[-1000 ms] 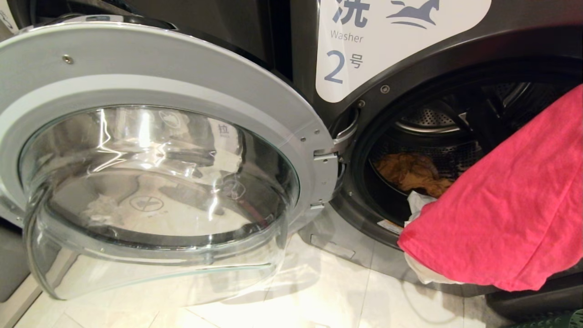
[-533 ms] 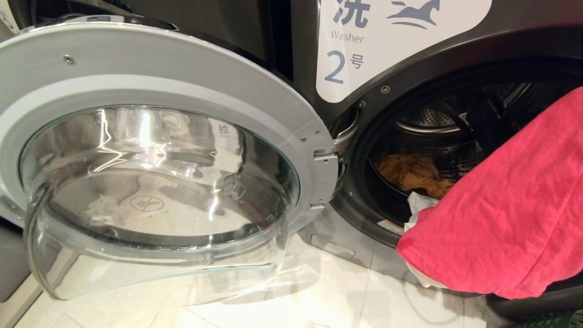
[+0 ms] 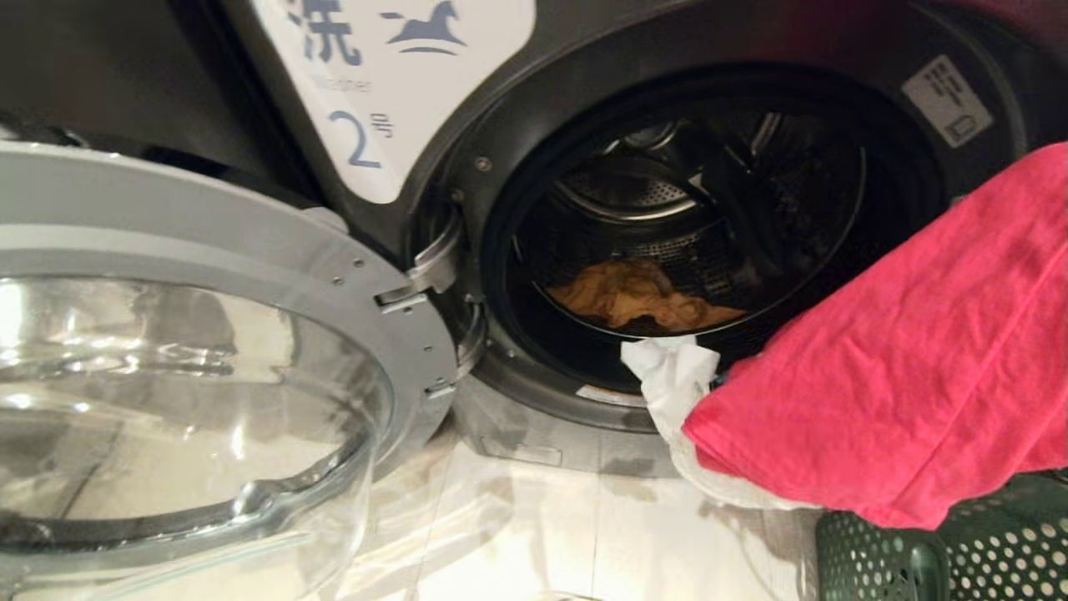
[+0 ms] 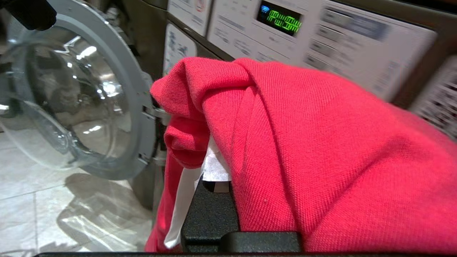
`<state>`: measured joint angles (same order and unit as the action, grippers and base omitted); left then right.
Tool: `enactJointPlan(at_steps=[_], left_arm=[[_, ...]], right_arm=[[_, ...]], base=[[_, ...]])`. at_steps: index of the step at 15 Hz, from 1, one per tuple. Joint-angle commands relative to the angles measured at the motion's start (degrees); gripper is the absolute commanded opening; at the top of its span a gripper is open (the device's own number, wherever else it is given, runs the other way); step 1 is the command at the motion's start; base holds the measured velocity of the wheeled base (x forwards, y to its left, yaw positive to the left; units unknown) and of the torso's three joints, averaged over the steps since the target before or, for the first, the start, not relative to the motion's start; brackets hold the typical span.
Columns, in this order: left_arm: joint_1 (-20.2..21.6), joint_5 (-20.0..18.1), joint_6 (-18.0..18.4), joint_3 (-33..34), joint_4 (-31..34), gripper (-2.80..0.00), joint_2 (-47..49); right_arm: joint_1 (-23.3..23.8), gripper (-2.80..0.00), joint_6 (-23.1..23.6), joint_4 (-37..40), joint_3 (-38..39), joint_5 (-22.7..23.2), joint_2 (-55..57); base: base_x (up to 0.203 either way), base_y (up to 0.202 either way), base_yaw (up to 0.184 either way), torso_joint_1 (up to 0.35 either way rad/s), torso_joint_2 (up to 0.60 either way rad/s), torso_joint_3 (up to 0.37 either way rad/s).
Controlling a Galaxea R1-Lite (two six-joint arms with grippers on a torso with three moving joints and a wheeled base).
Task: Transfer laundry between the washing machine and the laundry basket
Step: Pick a cloth and place it into the basket
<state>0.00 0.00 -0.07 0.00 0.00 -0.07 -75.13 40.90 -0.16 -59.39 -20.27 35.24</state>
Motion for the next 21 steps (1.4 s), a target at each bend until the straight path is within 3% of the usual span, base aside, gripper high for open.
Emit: enactJointPlan(at_steps=[1,8,11,14,17,21], left_arm=[[0.0,0.0,-0.01,0.0,0.0,-2.8,0.07],[0.0,0.0,-0.01,0.0,0.0,-2.8,0.07],[0.0,0.0,-0.01,0.0,0.0,-2.8,0.07],[0.0,0.0,-0.01,0.0,0.0,-2.8,0.07],[0.0,0.0,-0.01,0.0,0.0,-2.8,0.07],[0.0,0.0,-0.01,0.0,0.0,-2.8,0.07]], right_arm=[[-0.02,-2.8,0.23,-0.02,0.07,-0.12,0.18],[-0.02,-2.8,0.24,-0.02,0.33,-0.12,0.18],[0.07,-2.8,0.24,-0.11,0.03,-0.65,0.35],[0.2,-2.8,-1.2,-0.76,-1.69,-7.25,1.16],[0.35,-2.8,-3.84,-1.52,-7.85,-17.76,4.24],[0.34,-2.8,-3.38,0.53,-22.31,-20.29,10.61]], base=[[0.002,0.011,-0.173,0.002,0.0,0.0],[0.0,0.006,-0.165,0.003,0.0,0.0],[0.001,-0.001,-0.027,-0.001,0.0,0.001],[0.0,0.0,0.0,0.0,0.0,0.0],[0.0,0.0,0.0,0.0,0.0,0.0],[0.0,0.0,0.0,0.0,0.0,0.0]])
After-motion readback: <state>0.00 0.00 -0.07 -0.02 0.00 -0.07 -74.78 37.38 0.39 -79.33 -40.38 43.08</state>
